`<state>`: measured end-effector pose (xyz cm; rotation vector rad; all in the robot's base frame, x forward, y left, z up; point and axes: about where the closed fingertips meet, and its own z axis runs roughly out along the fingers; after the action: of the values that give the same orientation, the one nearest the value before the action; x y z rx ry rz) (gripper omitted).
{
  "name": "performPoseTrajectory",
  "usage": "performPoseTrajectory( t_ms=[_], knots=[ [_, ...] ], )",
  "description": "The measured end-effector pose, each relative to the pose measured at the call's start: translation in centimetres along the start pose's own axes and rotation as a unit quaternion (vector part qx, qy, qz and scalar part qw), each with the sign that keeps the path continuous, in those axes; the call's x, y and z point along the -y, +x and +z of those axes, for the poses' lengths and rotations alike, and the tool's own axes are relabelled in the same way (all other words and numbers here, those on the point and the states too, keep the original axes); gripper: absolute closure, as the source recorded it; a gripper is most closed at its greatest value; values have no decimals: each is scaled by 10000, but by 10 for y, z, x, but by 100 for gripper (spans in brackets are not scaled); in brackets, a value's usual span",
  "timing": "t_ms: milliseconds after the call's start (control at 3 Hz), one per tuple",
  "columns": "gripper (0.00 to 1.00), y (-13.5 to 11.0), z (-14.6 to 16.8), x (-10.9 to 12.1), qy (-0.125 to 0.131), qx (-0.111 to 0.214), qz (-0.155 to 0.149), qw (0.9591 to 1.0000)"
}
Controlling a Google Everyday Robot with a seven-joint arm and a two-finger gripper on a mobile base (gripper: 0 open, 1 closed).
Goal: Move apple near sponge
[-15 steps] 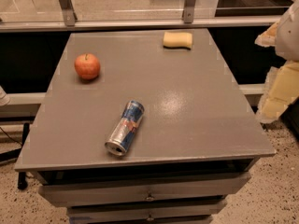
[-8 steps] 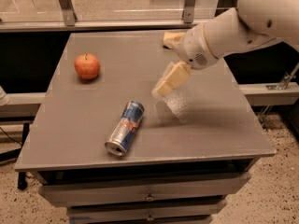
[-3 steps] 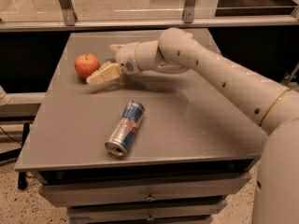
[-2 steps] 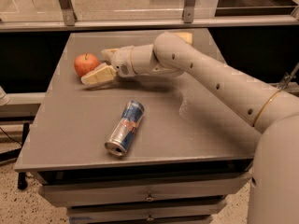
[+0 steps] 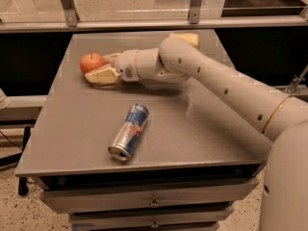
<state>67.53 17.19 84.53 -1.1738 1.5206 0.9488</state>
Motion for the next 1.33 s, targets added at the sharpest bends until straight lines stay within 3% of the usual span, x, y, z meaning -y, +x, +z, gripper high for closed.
performPoseTrajectory(
  t_ms=[333,667,1000,1333],
  knots=[
    [88,5,-31,9,292,14,86,9995],
    [100,4,-84,31,813,44,50,9967],
    [100,2,-181,62,1710,54,-54,9852],
    [100,2,-181,63,1712,53,-54,9852]
  ],
)
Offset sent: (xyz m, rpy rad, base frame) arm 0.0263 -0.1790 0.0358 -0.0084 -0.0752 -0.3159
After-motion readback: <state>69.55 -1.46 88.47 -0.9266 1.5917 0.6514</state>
